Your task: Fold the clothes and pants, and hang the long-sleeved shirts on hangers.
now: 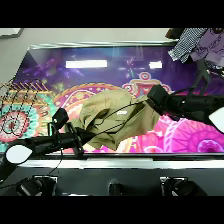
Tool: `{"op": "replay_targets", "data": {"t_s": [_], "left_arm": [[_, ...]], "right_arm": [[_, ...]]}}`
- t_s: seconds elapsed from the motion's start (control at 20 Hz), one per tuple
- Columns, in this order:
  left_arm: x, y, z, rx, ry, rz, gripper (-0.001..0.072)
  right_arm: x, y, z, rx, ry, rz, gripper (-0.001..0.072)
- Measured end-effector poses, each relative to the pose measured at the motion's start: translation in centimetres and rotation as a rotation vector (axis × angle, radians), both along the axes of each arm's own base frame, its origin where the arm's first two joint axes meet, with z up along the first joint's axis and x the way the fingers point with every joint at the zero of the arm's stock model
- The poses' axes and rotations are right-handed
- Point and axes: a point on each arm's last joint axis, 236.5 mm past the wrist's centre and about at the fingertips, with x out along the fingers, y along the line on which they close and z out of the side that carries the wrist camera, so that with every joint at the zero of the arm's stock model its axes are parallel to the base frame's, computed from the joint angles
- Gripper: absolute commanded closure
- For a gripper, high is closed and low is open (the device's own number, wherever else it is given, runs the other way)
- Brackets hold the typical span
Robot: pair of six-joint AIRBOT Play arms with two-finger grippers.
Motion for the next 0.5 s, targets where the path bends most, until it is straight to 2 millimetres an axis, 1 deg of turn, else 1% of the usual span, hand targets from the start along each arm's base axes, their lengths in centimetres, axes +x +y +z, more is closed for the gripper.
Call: {"op": "replay_targets", "data": {"t_s": [0.25,0.5], "left_arm": [[0.5,-2.4,0.0,-0.045,-0.022,0.012,0.0689],[1.5,-3.5,-0.1,-0.088,-0.005,0.058,0.0689]], "right_arm": [[-0.6,-0.5,0.3,-0.007,-0.001,-0.006,0.0689],[-0.6,-0.9,0.1,-0.034,-0.008,-0.005,0.0689]]}}
